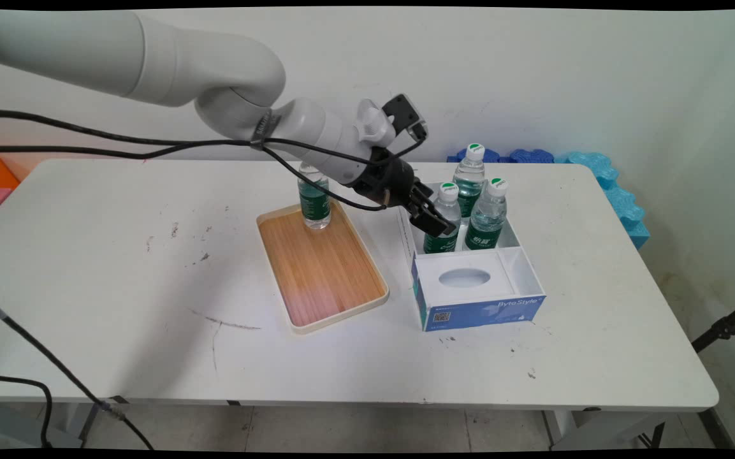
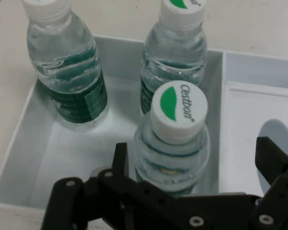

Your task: Pick up the green bottle from the white box

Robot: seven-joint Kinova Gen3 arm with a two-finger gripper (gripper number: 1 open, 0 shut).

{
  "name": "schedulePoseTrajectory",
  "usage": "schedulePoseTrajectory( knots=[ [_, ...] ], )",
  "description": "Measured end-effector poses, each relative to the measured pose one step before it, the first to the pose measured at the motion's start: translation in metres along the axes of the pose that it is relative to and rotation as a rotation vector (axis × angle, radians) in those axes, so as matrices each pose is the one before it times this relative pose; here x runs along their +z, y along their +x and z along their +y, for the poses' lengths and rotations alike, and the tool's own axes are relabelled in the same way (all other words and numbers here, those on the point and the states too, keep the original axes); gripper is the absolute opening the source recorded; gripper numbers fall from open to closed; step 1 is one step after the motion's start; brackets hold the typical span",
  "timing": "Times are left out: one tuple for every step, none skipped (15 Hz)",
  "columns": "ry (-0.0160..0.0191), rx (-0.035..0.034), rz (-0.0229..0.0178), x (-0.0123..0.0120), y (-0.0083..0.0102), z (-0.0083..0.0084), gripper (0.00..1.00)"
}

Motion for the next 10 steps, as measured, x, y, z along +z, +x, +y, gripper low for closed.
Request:
schedulePoseTrajectory(
  knots=[
    [0.00154,-0.00106,-0.0013,0.00302,0.0003,0.00008,1.0],
    [0.00151,-0.00064,-0.00167,0.00287,0.00029,0.0001,1.0],
    [0.00122,-0.00062,-0.00119,0.00174,0.00012,0.00004,1.0],
    [0.00173,-0.00129,-0.0018,0.00238,0.00007,0.00003,1.0],
    [0.00187,-0.00126,-0.00232,0.00266,0.00013,0.00007,1.0],
    [0.00168,-0.00116,-0.00231,0.0024,0.00007,0.00008,1.0],
    [0.00147,-0.00099,-0.00211,0.0019,0.00001,0.00007,1.0],
    [0.001,-0.00058,-0.0013,0.00116,0.00005,0.00007,1.0],
    [0.00135,-0.00076,-0.00197,0.00161,0.00007,0.00016,0.0],
    [0.00082,-0.00051,-0.00129,0.00097,0.00005,0.00016,0.0]
  ],
)
